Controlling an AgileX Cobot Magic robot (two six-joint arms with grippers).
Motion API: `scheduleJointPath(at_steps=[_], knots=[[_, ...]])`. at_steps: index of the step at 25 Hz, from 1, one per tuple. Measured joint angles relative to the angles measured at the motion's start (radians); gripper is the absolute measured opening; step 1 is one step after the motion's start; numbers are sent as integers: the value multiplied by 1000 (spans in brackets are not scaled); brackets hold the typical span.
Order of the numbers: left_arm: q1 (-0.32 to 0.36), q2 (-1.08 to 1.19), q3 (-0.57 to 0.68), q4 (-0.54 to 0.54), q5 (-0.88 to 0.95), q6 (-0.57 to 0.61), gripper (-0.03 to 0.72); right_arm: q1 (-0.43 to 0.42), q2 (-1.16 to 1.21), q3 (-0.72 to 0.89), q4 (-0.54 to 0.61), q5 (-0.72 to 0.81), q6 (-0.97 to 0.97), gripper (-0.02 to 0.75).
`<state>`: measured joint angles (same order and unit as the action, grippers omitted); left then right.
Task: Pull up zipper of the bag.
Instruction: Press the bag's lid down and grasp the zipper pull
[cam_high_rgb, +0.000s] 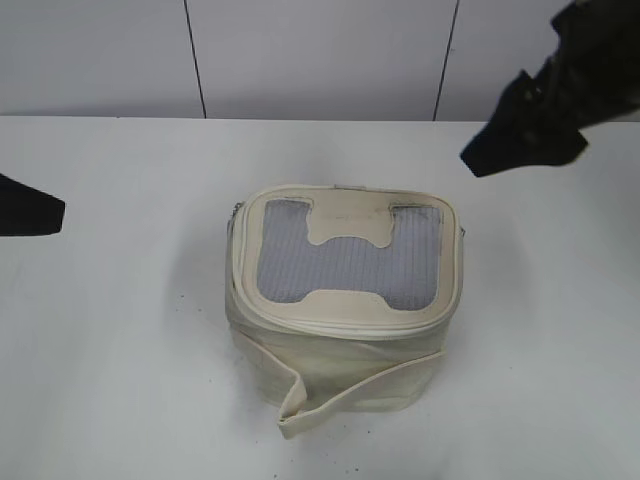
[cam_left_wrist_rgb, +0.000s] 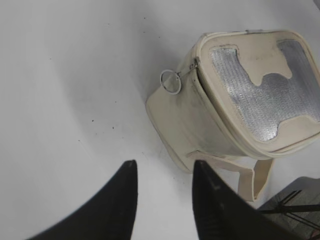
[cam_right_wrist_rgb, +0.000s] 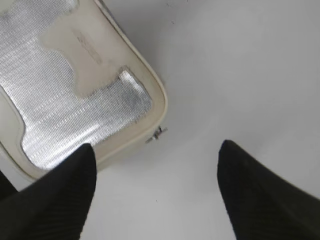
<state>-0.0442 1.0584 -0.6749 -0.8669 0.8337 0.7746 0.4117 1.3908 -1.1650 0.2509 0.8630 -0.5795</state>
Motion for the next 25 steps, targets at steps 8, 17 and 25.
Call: scheduleJointPath(at_steps=[8, 17, 25], knots=[[0, 213, -130, -6, 50, 42, 295, 0, 330, -388, 211, 206, -178, 587], [-1, 407, -239, -75, 40, 43, 295, 26, 627, -704, 297, 339, -223, 558], [-90, 500, -339, -88, 42, 43, 295, 78, 741, -753, 316, 343, -245, 510]])
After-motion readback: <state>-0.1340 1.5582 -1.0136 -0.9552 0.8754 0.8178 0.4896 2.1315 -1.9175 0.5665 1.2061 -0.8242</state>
